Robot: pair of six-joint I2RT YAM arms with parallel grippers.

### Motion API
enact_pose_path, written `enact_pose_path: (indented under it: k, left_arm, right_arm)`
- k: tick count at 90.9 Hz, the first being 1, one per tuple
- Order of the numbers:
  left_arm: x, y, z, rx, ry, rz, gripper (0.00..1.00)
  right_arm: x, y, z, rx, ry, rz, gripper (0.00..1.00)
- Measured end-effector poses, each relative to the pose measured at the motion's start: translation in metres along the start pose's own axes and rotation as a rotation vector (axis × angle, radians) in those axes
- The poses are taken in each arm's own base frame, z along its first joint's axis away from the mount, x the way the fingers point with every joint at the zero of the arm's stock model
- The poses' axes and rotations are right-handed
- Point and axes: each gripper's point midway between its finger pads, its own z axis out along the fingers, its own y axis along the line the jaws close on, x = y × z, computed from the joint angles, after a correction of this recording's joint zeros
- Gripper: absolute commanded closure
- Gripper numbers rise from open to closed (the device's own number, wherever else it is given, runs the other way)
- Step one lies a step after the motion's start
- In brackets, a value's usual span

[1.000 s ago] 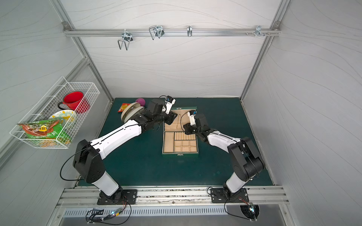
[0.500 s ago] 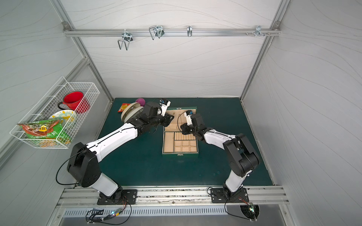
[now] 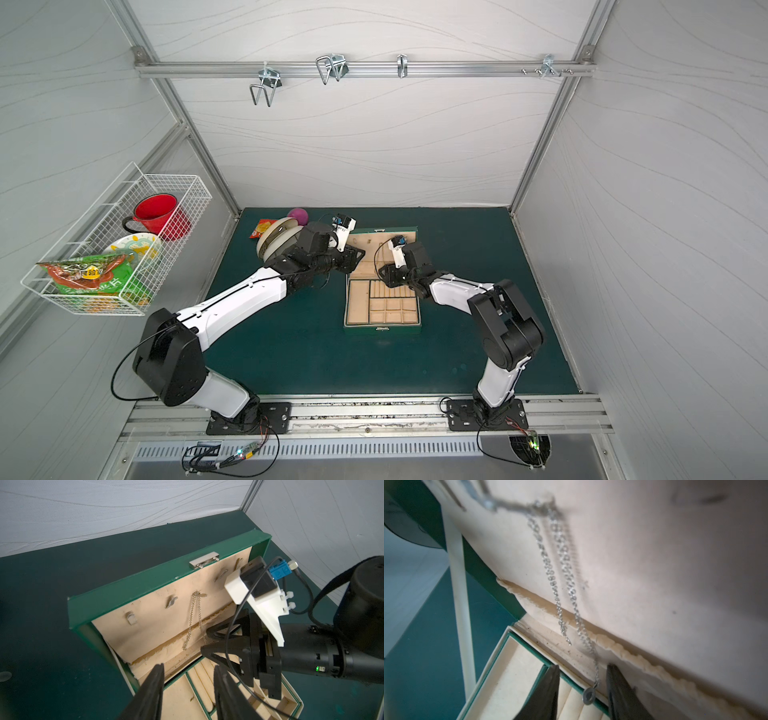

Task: Put jewelry chain into jewelry box
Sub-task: Hang the necklace on the jewelry box clasp, then adjust the necklace at the jewelry box clasp.

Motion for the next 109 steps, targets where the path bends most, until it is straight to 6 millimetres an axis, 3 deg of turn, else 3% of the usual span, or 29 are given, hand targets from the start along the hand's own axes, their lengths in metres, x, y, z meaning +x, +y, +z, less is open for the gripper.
enact_pose_path:
  k: [14, 19, 29, 36, 45, 53, 65, 72, 98, 109]
  left_arm:
    - [0.001, 0.004, -0.006, -0.004, -0.022, -0.023, 0.56]
    - [0.002, 0.005, -0.008, -0.006, -0.030, -0.031, 0.55]
    - [0.006, 0.008, -0.016, -0.016, -0.049, -0.053, 0.53]
    - [0.011, 0.010, -0.022, -0.023, -0.062, -0.071, 0.50]
    - [0.026, 0.014, -0.029, -0.032, -0.063, -0.110, 0.44]
    - [0.044, 0.017, -0.033, -0.037, -0.052, -0.155, 0.37]
    - [0.069, 0.021, -0.038, -0.048, -0.019, -0.214, 0.30]
    - [0.079, 0.023, -0.040, -0.051, -0.007, -0.237, 0.27]
    - [0.125, 0.020, -0.035, -0.006, 0.095, -0.354, 0.24]
    - [0.141, 0.017, -0.028, 0.016, 0.148, -0.387, 0.24]
  right_arm:
    - [-0.006, 0.006, -0.015, -0.010, -0.028, -0.024, 0.36]
    - [-0.009, 0.010, -0.025, -0.016, -0.046, -0.038, 0.29]
    - [-0.023, 0.023, -0.055, -0.034, -0.103, -0.085, 0.20]
    - [-0.039, 0.033, -0.082, -0.042, -0.162, -0.146, 0.02]
    - [-0.061, 0.043, -0.112, -0.047, -0.232, -0.271, 0.01]
    - [-0.083, 0.044, -0.125, -0.045, -0.253, -0.369, 0.01]
    - [-0.117, 0.036, -0.123, -0.044, -0.240, -0.509, 0.01]
    - [-0.127, 0.030, -0.116, -0.046, -0.213, -0.590, 0.01]
    - [-0.142, 0.022, -0.079, -0.137, -0.082, -0.835, 0.01]
    - [-0.135, 0.018, -0.064, -0.193, -0.025, -0.908, 0.01]
